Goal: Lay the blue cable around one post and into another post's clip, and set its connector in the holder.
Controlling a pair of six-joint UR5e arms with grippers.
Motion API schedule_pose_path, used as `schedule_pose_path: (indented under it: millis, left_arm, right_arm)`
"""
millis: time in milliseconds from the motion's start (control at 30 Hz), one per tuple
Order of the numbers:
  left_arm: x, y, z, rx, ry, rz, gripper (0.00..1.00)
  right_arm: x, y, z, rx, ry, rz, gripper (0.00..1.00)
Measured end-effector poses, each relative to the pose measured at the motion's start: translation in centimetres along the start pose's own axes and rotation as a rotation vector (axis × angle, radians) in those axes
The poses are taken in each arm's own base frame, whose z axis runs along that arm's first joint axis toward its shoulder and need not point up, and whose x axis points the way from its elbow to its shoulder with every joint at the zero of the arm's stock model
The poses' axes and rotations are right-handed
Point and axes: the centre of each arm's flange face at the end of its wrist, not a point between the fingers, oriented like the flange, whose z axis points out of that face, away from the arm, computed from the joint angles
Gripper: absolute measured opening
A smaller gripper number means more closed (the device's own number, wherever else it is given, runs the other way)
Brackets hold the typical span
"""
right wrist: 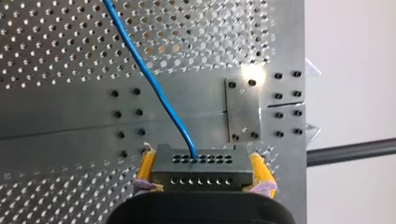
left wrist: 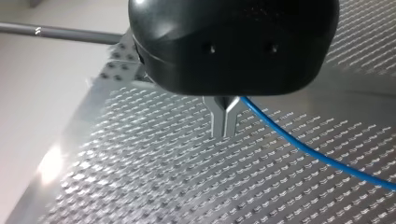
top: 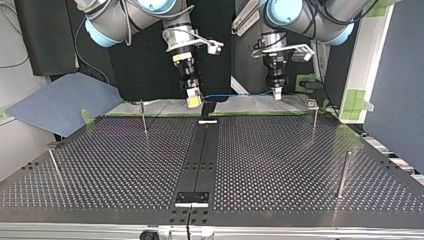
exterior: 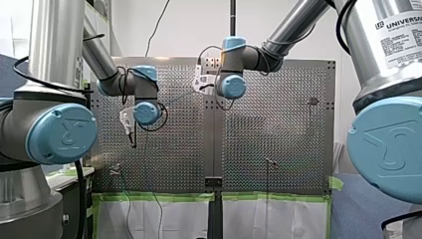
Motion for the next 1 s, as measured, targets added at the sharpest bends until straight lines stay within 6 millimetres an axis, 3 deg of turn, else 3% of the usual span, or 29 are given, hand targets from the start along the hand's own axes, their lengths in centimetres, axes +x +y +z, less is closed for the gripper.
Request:
schedule_pose_path:
  millis: [633, 1000]
  left_arm:
    - [-10.5, 2.1, 5.3, -0.124, -0.163, -0.134, 0.0]
    - [-14.8, 4.5, 5.7, -0.148, -0.202, -0.182, 0.0]
  right_arm:
    - [4.0, -2.0, 2.9, 0.097, 0.004, -0.007, 0.0]
    - [2.8, -3.8, 4.8, 0.143, -0.04, -0.028, 0.0]
